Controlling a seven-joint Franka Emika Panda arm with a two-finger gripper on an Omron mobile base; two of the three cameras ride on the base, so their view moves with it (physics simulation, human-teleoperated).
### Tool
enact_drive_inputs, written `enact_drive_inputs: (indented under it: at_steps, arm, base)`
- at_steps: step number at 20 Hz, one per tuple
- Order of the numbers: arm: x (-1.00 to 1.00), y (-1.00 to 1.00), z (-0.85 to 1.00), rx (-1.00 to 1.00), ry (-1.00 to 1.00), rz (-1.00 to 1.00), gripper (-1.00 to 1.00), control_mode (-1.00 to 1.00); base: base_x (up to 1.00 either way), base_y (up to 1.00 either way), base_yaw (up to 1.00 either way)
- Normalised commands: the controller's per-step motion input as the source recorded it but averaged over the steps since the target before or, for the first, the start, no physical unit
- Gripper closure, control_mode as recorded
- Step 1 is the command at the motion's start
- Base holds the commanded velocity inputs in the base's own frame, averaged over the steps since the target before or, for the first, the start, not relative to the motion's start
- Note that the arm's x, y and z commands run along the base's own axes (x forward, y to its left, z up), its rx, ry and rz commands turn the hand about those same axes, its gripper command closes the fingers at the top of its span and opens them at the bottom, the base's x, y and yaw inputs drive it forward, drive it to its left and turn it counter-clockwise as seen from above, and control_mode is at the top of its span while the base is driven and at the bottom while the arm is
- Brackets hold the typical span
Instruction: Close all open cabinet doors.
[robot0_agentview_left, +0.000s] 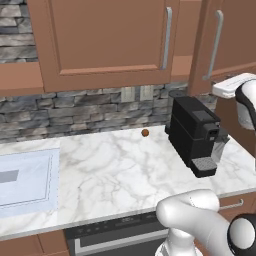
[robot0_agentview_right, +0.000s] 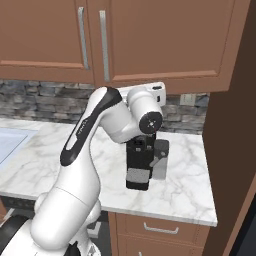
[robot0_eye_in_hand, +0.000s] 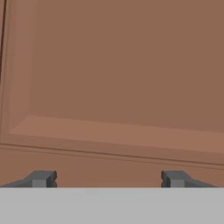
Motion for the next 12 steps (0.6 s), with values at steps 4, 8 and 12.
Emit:
enact_drive_inputs:
  at_steps: [4,8,12]
  arm:
    - [0.37,0.06,0.0,0.0,0.0,-0.02,-1.0,-1.0]
    - [0.4,0.05,0.0,0.0,0.0,-0.02,-1.0,-1.0]
    - [0.41,0.06,0.0,0.0,0.0,-0.02,-1.0,-1.0]
  base:
    - [0.0,0.0,0.0]
    - [0.0,0.0,0.0]
    - [0.0,0.0,0.0]
